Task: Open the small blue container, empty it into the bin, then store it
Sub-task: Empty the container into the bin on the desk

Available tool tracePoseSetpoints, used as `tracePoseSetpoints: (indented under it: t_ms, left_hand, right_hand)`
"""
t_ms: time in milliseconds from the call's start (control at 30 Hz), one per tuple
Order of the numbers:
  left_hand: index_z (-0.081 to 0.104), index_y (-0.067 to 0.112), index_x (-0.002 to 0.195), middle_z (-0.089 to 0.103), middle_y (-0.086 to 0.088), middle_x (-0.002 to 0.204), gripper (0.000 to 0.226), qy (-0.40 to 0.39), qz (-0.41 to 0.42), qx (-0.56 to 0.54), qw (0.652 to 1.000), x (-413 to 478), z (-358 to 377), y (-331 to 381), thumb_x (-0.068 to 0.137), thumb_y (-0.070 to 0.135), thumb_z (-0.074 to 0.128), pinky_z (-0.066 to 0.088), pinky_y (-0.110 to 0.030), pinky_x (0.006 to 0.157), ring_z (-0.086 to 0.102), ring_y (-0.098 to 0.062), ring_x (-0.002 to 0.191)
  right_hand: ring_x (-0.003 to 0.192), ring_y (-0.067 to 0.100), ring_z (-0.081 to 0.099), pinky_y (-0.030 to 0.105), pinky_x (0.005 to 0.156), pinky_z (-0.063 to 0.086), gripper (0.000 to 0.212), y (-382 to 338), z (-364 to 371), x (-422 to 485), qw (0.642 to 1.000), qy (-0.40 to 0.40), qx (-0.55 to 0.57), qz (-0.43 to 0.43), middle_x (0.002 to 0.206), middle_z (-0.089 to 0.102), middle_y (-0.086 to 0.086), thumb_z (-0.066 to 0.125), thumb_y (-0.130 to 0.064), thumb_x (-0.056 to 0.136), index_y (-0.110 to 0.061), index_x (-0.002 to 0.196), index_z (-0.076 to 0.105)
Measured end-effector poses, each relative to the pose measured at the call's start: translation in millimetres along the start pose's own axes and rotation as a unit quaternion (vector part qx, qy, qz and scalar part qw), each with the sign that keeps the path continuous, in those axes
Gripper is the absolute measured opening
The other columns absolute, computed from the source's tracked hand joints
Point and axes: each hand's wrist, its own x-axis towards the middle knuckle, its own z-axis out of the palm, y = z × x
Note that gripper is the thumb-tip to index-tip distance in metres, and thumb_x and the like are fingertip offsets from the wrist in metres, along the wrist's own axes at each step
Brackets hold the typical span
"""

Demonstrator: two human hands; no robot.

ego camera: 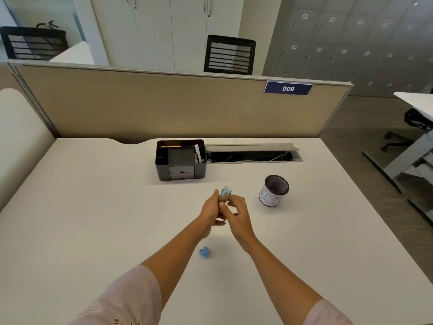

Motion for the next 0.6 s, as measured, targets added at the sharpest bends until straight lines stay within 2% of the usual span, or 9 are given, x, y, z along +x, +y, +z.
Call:
tracePoseSetpoints:
  t_ms: [100, 200, 300, 367, 467, 600]
  left_hand:
    - [0.050, 0.018, 0.126, 0.064, -0.009, 0.118, 0.055, -0.037, 0.029, 0.056, 0.997, 6, 19, 13, 0.101, 0.052, 0.016, 0.052, -0.033, 0.075, 0.066, -0.021, 0.090]
    - [0.036, 0.017, 0.137, 0.056, -0.007, 0.132, 0.057, -0.065, 0.053, 0.121, 0.989, 17, 35, 20, 0.100, 0.055, 0.014, 0.045, -0.041, 0.089, 0.060, -0.027, 0.106]
    - [0.031, 0.018, 0.142, 0.046, -0.006, 0.143, 0.058, -0.083, 0.102, 0.203, 0.970, 30, 49, 19, 0.099, 0.056, 0.018, 0.039, -0.039, 0.098, 0.050, -0.025, 0.121]
    - [0.034, 0.019, 0.143, 0.041, -0.005, 0.150, 0.055, -0.079, 0.155, 0.262, 0.949, 38, 55, 17, 0.100, 0.053, 0.022, 0.035, -0.036, 0.105, 0.044, -0.023, 0.131]
    - [0.036, 0.022, 0.144, 0.038, -0.003, 0.154, 0.051, -0.076, 0.213, 0.348, 0.910, 52, 66, 18, 0.101, 0.049, 0.030, 0.033, -0.040, 0.112, 0.040, -0.022, 0.137]
    - [0.026, 0.027, 0.150, 0.026, 0.002, 0.160, 0.052, -0.089, 0.244, 0.495, 0.829, 71, 81, 17, 0.101, 0.043, 0.035, 0.028, -0.052, 0.114, 0.026, -0.024, 0.145]
  right_hand:
    - [0.109, -0.006, 0.055, 0.023, 0.090, 0.042, 0.014, -8, -25, 15, 0.998, 0.044, 0.030, 0.019, 0.117, 0.058, -0.012, 0.057, -0.035, 0.095, -0.035, 0.109, 0.059]
    - [0.105, 0.005, 0.061, 0.026, 0.089, 0.043, 0.011, -13, -57, 35, 0.994, 0.090, 0.041, 0.041, 0.107, 0.067, -0.009, 0.055, -0.034, 0.095, -0.032, 0.105, 0.057]
    - [0.100, 0.016, 0.066, 0.030, 0.083, 0.049, 0.019, -11, -94, 56, 0.991, 0.118, 0.008, 0.059, 0.111, 0.067, 0.003, 0.051, -0.029, 0.097, -0.022, 0.114, 0.055]
    - [0.096, 0.022, 0.067, 0.030, 0.080, 0.054, 0.026, -5, -118, 66, 0.987, 0.134, -0.050, 0.066, 0.115, 0.065, 0.008, 0.047, -0.027, 0.099, -0.018, 0.122, 0.054]
    - [0.105, 0.033, 0.064, 0.042, 0.089, 0.054, 0.028, 3, -153, 78, 0.976, 0.152, -0.137, 0.080, 0.118, 0.064, 0.016, 0.049, -0.020, 0.098, -0.010, 0.123, 0.056]
    - [0.095, 0.034, 0.060, 0.032, 0.076, 0.043, 0.028, 14, -184, 88, 0.951, 0.159, -0.240, 0.110, 0.113, 0.064, 0.022, 0.051, -0.008, 0.096, -0.005, 0.123, 0.053]
